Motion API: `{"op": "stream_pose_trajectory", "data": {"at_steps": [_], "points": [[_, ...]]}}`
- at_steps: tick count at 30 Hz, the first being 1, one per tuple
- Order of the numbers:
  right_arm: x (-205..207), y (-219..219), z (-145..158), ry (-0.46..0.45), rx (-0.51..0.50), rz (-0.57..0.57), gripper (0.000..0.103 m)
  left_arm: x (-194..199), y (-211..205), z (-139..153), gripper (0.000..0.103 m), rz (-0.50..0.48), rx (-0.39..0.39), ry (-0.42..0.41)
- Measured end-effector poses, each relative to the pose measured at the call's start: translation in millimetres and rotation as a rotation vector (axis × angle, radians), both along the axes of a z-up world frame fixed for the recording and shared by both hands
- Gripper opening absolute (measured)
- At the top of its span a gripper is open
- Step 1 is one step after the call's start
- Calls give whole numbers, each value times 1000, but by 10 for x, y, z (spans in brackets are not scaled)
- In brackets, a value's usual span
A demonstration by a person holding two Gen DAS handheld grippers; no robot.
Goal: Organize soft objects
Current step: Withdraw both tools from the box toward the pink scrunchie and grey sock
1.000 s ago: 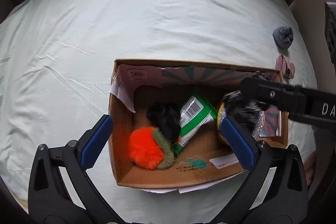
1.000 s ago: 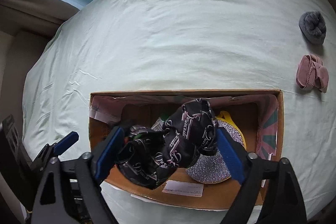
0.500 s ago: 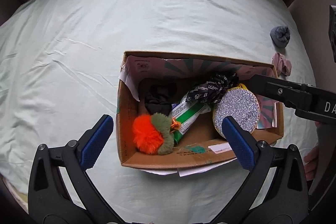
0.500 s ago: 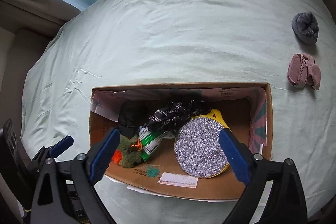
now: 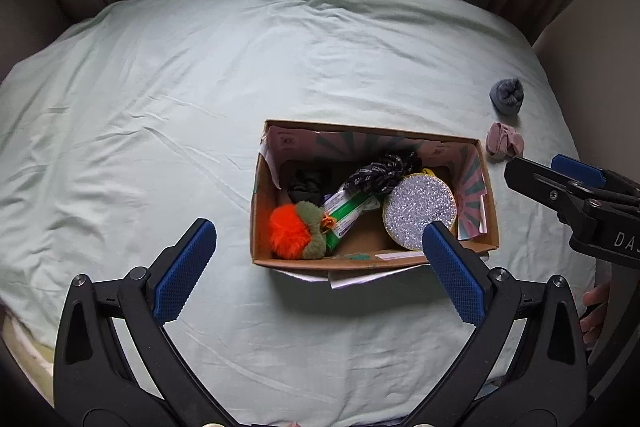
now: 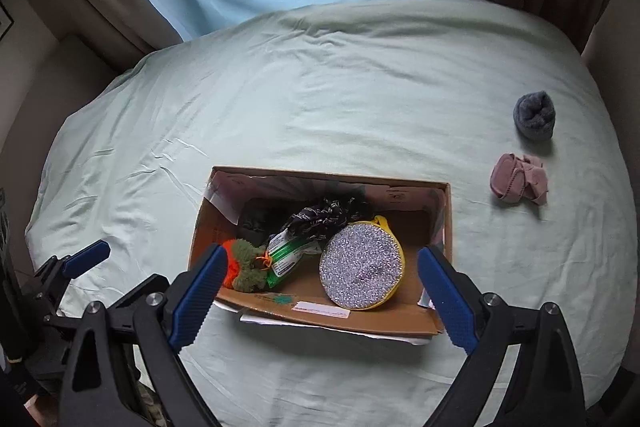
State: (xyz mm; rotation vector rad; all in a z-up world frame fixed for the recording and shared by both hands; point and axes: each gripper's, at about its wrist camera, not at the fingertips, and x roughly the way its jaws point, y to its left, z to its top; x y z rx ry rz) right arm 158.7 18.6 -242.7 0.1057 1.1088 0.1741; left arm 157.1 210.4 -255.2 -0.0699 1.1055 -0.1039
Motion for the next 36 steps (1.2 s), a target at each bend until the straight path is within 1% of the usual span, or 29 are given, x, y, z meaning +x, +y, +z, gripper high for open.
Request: {"op": "stream_pose_trajectory", "data": {"at_steps": [6,8,14,16,19,23,26,30,32,34,36], "points": [[-492,-155,452,-136,-44,-19,94,-414,5,359,103,45,29,-74],[-668,-242,608,-176,-48,-38,94,-549,11,468,103,48,12,-99],[-1079,-472,963,-268,-73,-98,94,-838,-40,771,103,54,15,-164],[-1186,-531,1056,-285,-77,-114,94,-909,-80,862,103,44,13,-188],[-1336,-603,1143,-306,-94,-138,94,-1002,-145,918,103,30,26,-212],[-1505,-760,1199,-337,-103,-161,94,-1049,-222,929,103,22,14,-208],[-1554,-879,1229,-356,-116,-167,94,-1038,-300,932,103,15,6,-200],[-1540,-1116,1260,-375,-115,-169,94,-993,-489,954,103,3,7,-206],[-1502,-1245,1257,-376,-145,-160,94,-960,-623,983,103,0,6,-212],[-1459,-1391,1254,-380,-159,-148,94,-918,-783,1010,103,1,3,-218],[-1410,-1565,1264,-378,-148,-136,94,-857,-984,1027,103,-3,9,-220]]}}
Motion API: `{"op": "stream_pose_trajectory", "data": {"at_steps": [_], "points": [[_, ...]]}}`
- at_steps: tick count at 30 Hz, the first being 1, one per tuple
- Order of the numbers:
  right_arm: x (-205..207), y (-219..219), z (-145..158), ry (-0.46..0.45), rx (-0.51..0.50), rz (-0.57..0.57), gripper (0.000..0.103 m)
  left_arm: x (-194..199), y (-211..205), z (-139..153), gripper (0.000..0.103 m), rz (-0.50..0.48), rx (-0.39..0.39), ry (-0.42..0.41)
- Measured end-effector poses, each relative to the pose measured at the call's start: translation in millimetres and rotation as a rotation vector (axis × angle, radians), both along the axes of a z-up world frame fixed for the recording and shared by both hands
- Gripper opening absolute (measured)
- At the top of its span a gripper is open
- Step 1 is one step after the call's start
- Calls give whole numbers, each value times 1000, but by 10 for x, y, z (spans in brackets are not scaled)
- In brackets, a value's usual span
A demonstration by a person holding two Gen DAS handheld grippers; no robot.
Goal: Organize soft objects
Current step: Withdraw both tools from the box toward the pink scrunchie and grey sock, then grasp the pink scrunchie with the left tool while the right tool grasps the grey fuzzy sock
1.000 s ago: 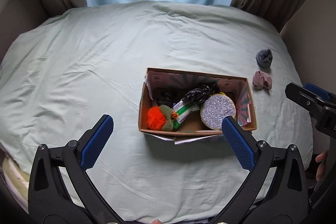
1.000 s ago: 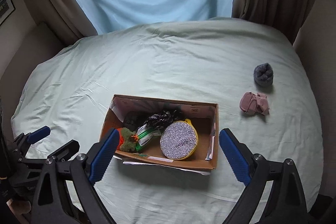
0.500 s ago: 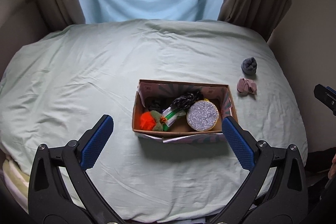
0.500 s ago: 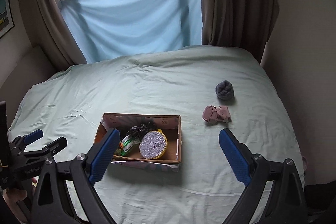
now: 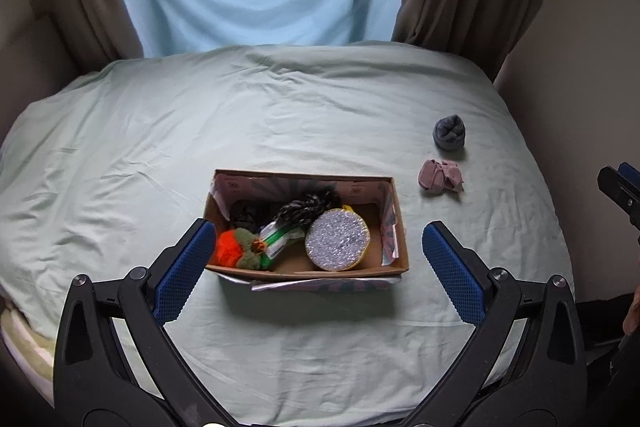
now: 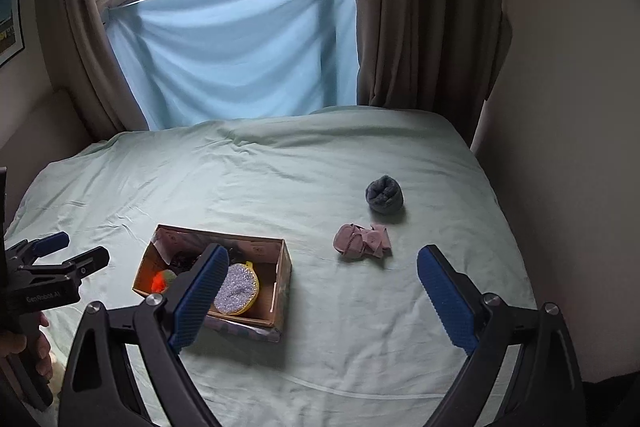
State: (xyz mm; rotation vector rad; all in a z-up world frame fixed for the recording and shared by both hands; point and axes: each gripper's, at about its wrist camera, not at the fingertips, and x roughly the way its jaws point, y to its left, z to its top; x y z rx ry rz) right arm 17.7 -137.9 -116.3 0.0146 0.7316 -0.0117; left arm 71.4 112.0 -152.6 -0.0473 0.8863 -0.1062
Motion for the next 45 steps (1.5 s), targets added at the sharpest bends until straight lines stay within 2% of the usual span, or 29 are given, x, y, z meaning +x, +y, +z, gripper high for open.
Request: {"op": "stream_pose_trajectory", "data": {"at_steps": [6,11,18,21,24,29,34,39,45], "points": [[313,-609,-19,19,1,42,94,270,-676,-28,103,-18,-21,15],[777,-1168,-173,48,5,106,94,595,-1309,-200,103,-7,-49,40],[1555,-1687,-678,85,-11,194,94,1155,-2108,-819,103,-18,-90,105],[1897,-1819,-1025,98,-43,228,94,1396,-2389,-1169,103,-22,-92,129],[2180,-1928,-1335,108,-21,252,94,1627,-2636,-1577,103,-43,-79,146],[2589,-1980,-1845,123,-28,269,94,1933,-2906,-2202,103,-84,-65,159],[2887,-1963,-2236,149,24,291,94,2199,-3066,-2707,102,-112,-40,175],[3198,-1876,-2571,163,65,334,94,2386,-3126,-2967,103,-122,-33,170],[3573,-1848,-2933,204,121,329,94,2543,-3178,-3178,103,-135,-40,181]]}}
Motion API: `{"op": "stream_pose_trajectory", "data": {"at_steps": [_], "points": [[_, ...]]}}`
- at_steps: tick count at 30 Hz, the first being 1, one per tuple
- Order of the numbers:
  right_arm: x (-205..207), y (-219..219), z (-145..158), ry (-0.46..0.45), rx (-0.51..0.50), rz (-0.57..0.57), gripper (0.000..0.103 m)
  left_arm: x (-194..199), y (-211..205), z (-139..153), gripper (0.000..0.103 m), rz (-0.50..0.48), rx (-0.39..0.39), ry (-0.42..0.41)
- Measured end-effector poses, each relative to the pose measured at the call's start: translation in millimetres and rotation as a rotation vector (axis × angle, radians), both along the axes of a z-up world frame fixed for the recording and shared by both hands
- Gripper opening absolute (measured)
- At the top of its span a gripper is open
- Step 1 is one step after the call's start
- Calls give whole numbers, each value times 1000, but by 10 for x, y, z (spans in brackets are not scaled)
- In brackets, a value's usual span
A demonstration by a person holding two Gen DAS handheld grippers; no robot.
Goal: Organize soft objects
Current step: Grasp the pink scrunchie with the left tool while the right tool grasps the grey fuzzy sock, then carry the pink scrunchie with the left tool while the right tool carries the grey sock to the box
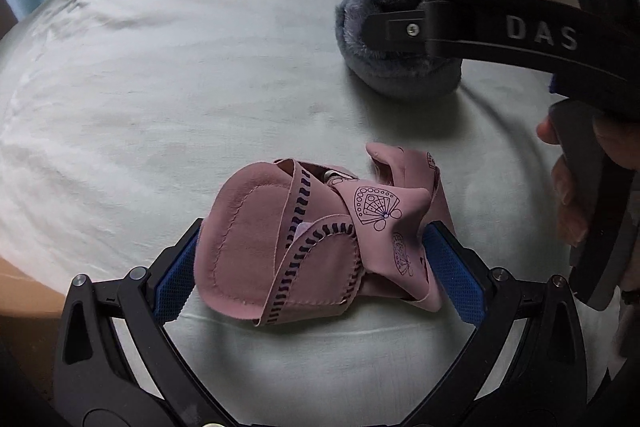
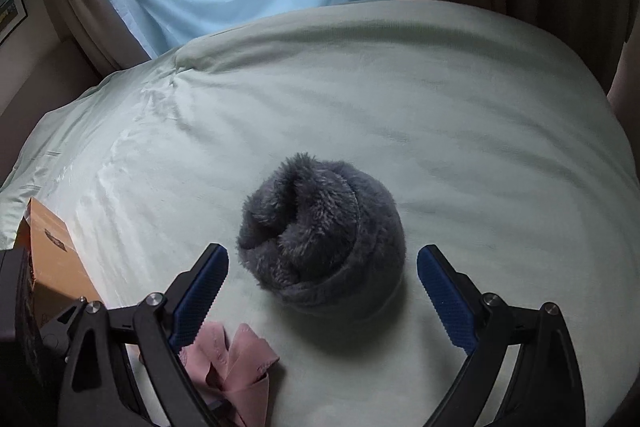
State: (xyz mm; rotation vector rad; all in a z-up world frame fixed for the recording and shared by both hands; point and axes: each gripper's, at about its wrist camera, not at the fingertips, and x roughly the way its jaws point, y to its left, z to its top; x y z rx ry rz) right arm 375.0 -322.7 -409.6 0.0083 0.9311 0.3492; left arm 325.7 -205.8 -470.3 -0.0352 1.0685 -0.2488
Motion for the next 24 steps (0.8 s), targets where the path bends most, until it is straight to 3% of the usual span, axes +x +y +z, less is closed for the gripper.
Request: {"op": "stream_pose_trajectory", "data": {"at_steps": [6,11,13,17,19,24], "points": [[167,-24,-157,25,74,-13,93,49,-67,-101,101,-11,-3,-7],[207,27,-205,59,116,24,76,54,-68,-65,76,-37,-10,-24],[202,34,-191,49,115,20,69,46,-47,-42,62,-46,-14,-28],[184,7,-142,28,132,3,56,90,62,5,49,-35,-44,-24],[153,-15,-117,19,140,-11,53,103,109,32,36,-28,-63,-16],[44,-57,0,-3,150,-36,53,77,154,122,26,-23,-93,-13]]}}
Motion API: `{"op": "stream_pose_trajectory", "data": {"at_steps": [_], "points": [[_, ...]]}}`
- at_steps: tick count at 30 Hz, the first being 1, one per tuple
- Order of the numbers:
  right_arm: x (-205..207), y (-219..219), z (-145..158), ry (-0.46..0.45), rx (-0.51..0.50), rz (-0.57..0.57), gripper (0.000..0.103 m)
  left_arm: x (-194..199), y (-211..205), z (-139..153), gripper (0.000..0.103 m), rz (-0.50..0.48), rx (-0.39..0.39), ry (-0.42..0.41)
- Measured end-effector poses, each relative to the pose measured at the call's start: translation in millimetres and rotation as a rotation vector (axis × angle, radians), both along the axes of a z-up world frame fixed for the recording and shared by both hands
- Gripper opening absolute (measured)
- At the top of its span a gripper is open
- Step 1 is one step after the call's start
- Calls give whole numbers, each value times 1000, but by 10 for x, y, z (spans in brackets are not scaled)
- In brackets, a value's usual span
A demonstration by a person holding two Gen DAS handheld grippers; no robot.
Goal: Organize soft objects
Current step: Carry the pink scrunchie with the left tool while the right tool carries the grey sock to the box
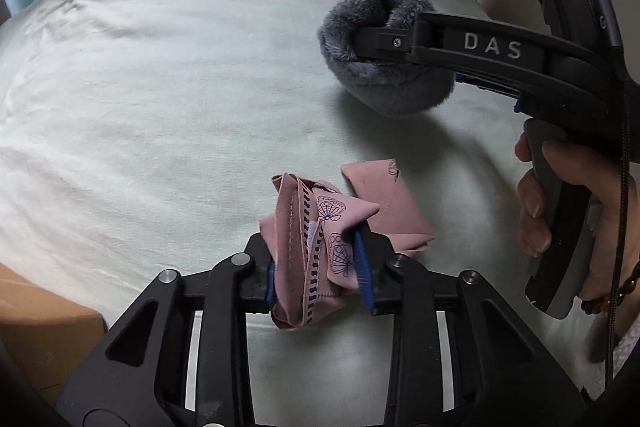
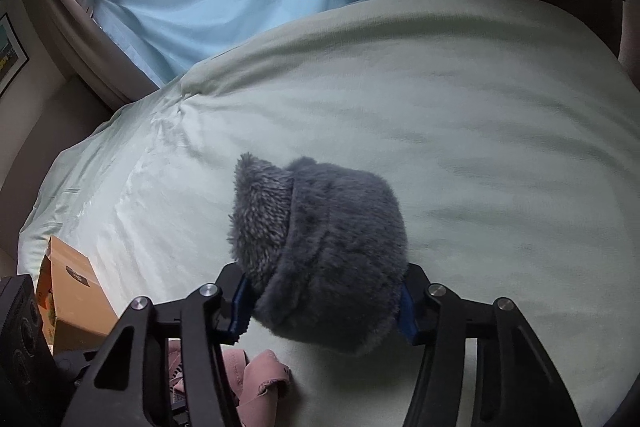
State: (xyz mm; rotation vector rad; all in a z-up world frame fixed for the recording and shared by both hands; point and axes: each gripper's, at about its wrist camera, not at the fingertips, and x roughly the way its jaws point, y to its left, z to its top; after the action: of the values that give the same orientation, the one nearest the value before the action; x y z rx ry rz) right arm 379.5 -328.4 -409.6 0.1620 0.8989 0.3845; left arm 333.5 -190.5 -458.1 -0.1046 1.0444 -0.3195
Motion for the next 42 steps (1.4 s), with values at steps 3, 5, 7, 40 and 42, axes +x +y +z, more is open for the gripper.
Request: {"op": "stream_pose_trajectory", "data": {"at_steps": [3,5,7,40,42], "points": [[-81,-12,133,-17,8,-8,53,-51,-1,72,25,0,5,-9],[-152,-27,254,-37,10,-12,53,-80,27,155,24,9,-5,-18],[-233,-33,400,-59,14,-15,53,-123,62,245,24,20,-15,-30],[-2402,1615,2781,-188,53,-30,53,-1661,2039,2840,19,177,-68,-236],[-2452,1861,2750,-170,45,-20,53,-1721,2269,2850,19,185,-52,-231]]}}
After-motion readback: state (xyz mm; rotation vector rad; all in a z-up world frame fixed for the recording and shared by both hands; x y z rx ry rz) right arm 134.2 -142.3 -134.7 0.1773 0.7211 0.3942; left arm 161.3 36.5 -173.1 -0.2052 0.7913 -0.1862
